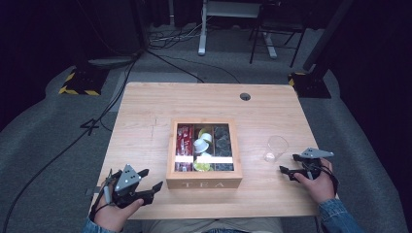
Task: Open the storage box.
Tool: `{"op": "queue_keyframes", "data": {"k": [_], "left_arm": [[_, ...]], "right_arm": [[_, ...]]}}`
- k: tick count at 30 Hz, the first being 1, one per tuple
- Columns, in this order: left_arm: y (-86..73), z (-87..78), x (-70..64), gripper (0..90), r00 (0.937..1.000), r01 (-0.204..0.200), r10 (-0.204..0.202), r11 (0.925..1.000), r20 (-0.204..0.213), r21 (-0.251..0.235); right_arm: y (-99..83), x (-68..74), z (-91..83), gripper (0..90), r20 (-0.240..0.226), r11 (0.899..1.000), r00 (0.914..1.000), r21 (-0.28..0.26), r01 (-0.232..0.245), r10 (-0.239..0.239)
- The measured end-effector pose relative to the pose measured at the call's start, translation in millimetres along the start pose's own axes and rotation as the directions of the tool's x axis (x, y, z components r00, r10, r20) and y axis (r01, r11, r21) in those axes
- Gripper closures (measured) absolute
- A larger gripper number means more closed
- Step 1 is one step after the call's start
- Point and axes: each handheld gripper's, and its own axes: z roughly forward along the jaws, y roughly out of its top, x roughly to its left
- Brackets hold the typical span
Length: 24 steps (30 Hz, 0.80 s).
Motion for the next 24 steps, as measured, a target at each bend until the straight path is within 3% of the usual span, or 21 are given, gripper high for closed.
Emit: {"op": "queue_keyframes", "data": {"k": [4, 7, 10, 11, 13, 15, 24], "left_arm": [[-0.6, 5.0, -6.7, 39.6, 0.9991, -0.030, 0.029, 0.9996, 0.030, 0.003], [-4.9, 13.9, -6.7, 49.5, 0.9981, -0.024, 0.023, 0.9995, 0.058, 0.021], [-7.7, 18.9, -4.5, 55.9, 0.9984, -0.014, 0.012, 0.9991, 0.056, 0.039], [-8.8, 20.9, -3.0, 64.1, 0.9984, 0.001, -0.003, 0.9989, 0.056, 0.048], [-9.2, 22.1, -2.2, 66.0, 0.9981, 0.005, -0.007, 0.9990, 0.060, 0.045], [-8.7, 23.5, -2.3, 73.8, 0.9973, 0.001, -0.004, 0.9991, 0.073, 0.042], [-5.7, 26.9, -2.8, 85.6, 0.9973, -0.014, 0.010, 0.9980, 0.072, 0.061]], "right_arm": [[0.0, 0.0, 0.0, 16.9, 0.000, 1.000, 1.0000, 0.000, 0.000, 0.000], [0.0, 0.0, 0.0, 16.8, 0.000, 1.000, 1.0000, 0.000, -0.001, 0.001], [0.0, 0.0, 0.0, 16.9, 0.000, 1.000, 1.0000, 0.000, 0.000, 0.000], [0.0, 0.1, -0.1, 16.9, 0.000, 1.000, 1.0000, 0.000, -0.001, 0.001], [0.0, 0.0, 0.0, 16.9, 0.000, 1.000, 1.0000, 0.000, 0.000, 0.000], [-0.1, 0.1, -0.1, 17.0, -0.001, 1.000, 1.0000, -0.001, -0.001, 0.001], [-0.4, 0.4, -0.6, 17.4, 0.000, 1.000, 1.0000, 0.000, -0.002, 0.002]]}}
